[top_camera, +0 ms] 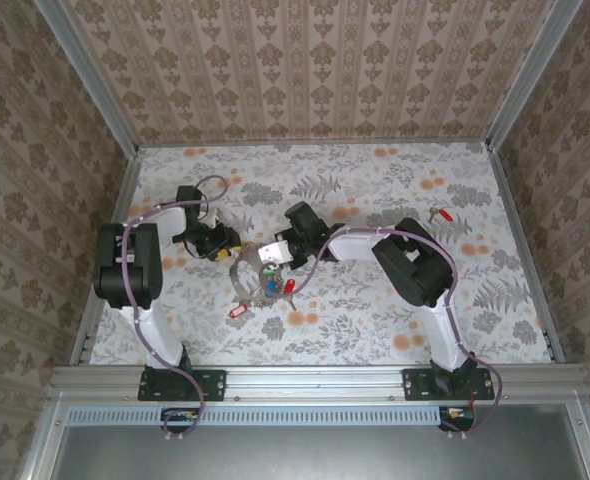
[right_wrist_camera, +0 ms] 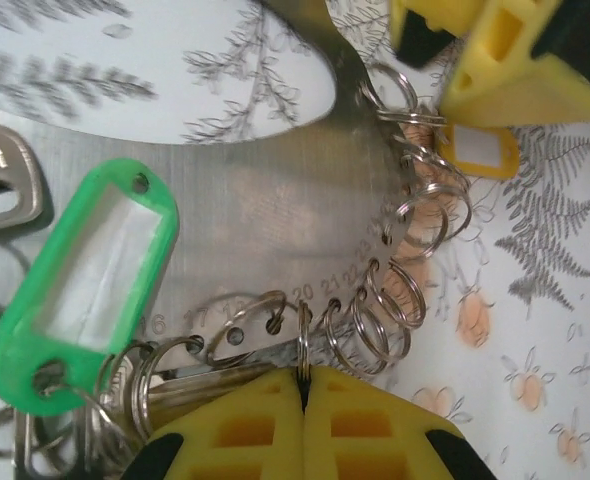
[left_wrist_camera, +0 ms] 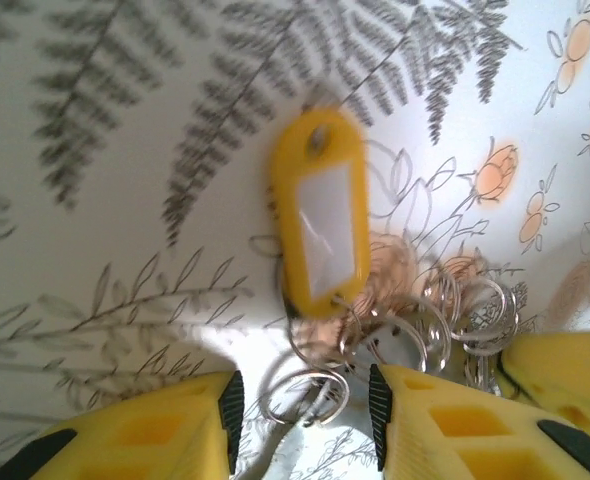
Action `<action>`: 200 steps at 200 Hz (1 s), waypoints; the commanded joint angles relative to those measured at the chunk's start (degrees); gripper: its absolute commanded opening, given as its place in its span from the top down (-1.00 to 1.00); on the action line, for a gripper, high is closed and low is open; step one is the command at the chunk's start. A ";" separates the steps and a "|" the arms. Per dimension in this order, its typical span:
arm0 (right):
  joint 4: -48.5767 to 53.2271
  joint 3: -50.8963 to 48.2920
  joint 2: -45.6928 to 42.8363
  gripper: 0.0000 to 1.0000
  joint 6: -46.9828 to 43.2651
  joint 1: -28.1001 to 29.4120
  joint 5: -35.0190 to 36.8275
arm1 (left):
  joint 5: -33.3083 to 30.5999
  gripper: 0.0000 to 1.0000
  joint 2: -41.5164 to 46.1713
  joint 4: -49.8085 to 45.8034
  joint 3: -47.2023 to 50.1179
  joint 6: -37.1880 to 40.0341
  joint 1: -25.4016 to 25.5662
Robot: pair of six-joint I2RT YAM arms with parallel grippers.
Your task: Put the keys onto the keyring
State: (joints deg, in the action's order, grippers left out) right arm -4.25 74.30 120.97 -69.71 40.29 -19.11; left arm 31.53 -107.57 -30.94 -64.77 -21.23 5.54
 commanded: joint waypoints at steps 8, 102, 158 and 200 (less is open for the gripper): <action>4.04 -4.86 -7.38 1.00 5.56 0.13 -2.96 | 0.84 0.16 -3.96 3.67 -5.25 6.18 1.86; 12.60 -14.52 -20.34 1.00 26.19 -2.24 -8.18 | 20.17 0.06 8.82 17.61 0.35 20.01 2.57; 5.84 -21.14 -24.45 1.00 32.50 -4.69 -13.65 | 27.42 0.22 22.91 20.75 14.19 47.96 9.99; -7.10 -27.87 -27.67 1.00 36.47 -4.70 -16.35 | 29.87 0.36 25.84 21.82 16.70 55.98 15.53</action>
State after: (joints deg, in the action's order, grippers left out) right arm -1.69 48.93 96.29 -37.19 35.51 -30.89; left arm 57.89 -83.79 -9.26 -48.93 23.53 18.50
